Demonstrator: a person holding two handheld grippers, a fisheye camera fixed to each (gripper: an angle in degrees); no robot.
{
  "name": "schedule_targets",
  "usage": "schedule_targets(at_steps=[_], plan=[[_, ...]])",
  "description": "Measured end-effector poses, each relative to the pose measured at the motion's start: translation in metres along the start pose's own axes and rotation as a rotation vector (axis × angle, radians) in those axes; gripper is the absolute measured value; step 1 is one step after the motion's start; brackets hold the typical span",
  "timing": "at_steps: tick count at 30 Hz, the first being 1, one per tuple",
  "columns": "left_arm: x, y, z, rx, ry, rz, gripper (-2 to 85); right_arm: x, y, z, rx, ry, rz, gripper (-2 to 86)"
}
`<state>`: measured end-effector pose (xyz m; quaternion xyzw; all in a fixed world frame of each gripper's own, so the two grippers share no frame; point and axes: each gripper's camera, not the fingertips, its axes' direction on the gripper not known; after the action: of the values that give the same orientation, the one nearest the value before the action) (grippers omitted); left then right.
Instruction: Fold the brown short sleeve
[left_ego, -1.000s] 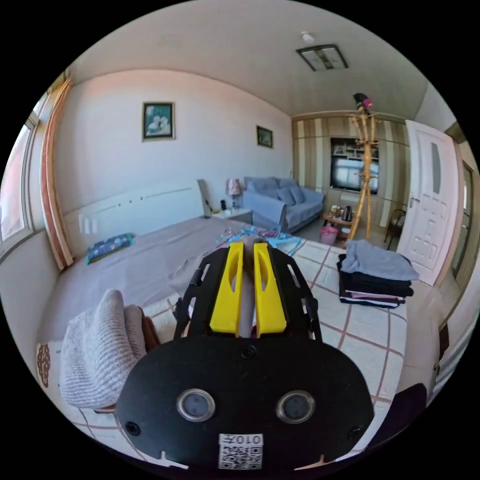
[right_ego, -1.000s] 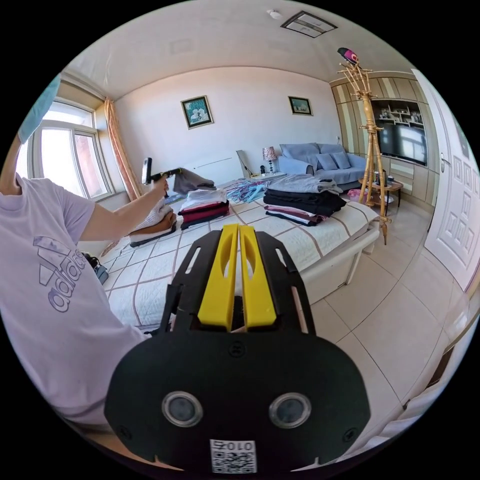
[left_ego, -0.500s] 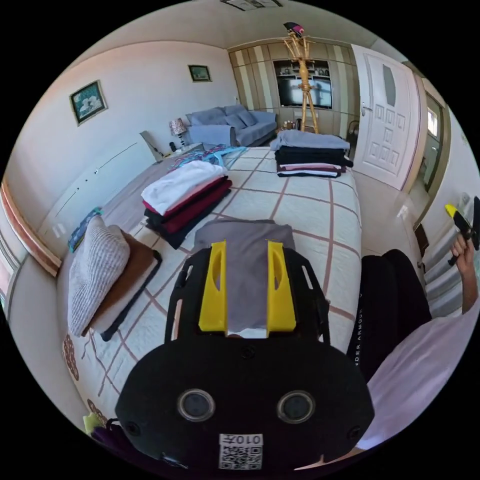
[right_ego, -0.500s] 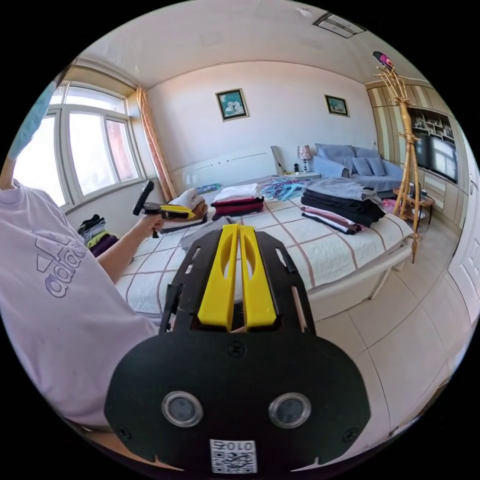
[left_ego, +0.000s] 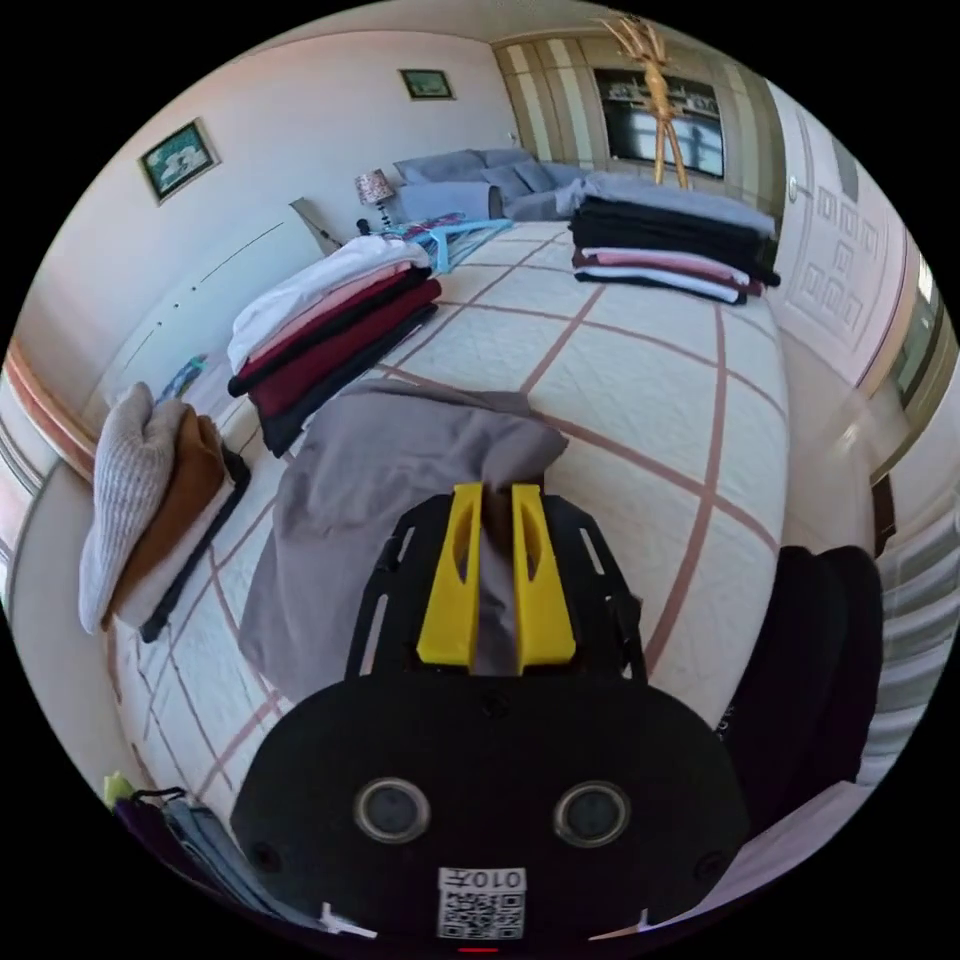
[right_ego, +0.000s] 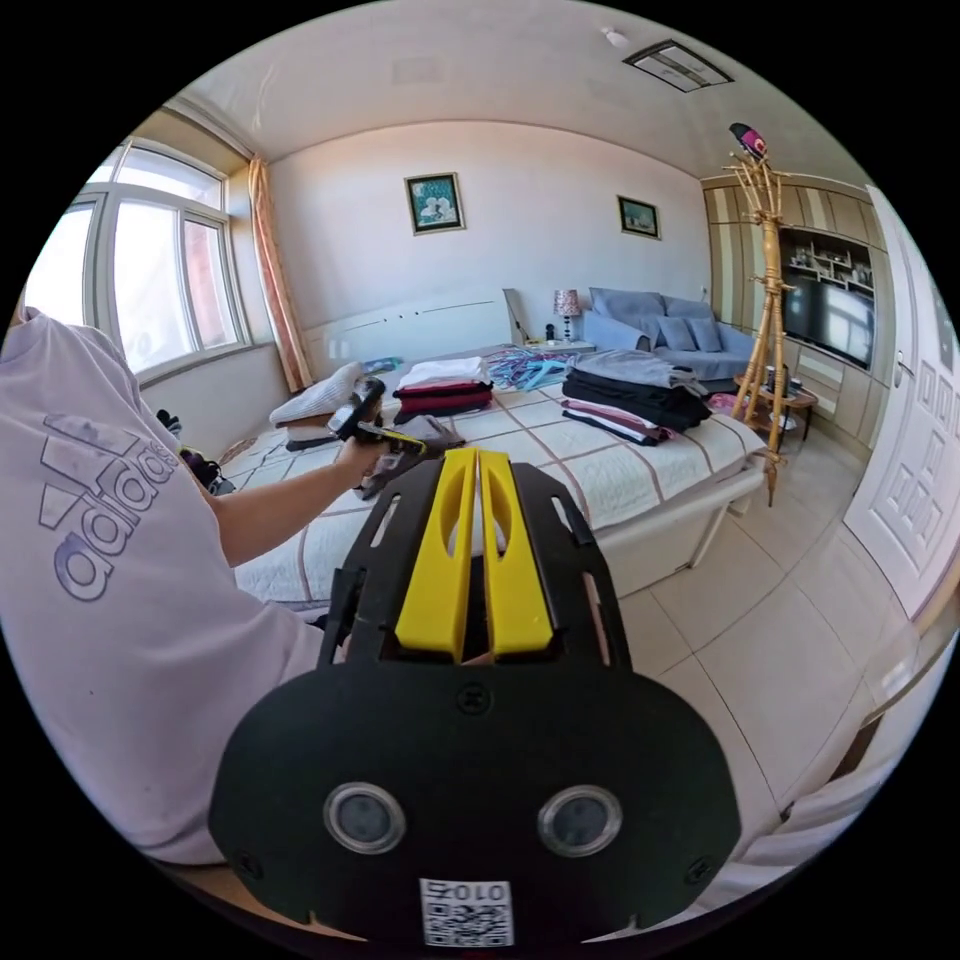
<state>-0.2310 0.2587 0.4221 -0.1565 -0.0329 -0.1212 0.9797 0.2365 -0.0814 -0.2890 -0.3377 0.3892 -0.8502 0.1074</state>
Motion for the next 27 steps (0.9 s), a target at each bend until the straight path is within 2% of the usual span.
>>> schedule_targets(at_steps=[3, 8, 10, 13, 18, 23, 27], plan=[[-0.038, 0.012, -0.045, 0.118, 0.153, -0.135, 4.6, 0.003, 0.003, -0.015, 0.022, 0.041, 0.025, 2.9], [-0.099, 0.017, -0.137, 0.337, 0.314, -0.207, 2.0, 0.013, -0.015, -0.011, -0.002, -0.055, 0.077, 2.7], [-0.122, 0.016, -0.196, 0.502, 0.436, -0.152, 1.4, 0.01, -0.029, -0.008, -0.008, -0.065, 0.072, 2.7], [-0.13, 0.021, -0.282, 0.698, 0.514, -0.033, 0.9, -0.001, -0.055, -0.003, -0.01, -0.068, 0.02, 2.8], [-0.14, 0.054, -0.371, 0.883, 0.74, 0.048, 0.7, -0.018, -0.091, 0.007, -0.02, -0.073, -0.04, 3.3], [-0.135, 0.081, -0.388, 0.873, 0.886, 0.084, 1.0, -0.029, -0.114, 0.023, -0.023, -0.14, -0.076, 5.5], [-0.129, 0.118, -0.331, 0.611, 0.855, -0.122, 1.4, -0.034, -0.126, 0.043, -0.035, -0.244, -0.083, 7.7]])
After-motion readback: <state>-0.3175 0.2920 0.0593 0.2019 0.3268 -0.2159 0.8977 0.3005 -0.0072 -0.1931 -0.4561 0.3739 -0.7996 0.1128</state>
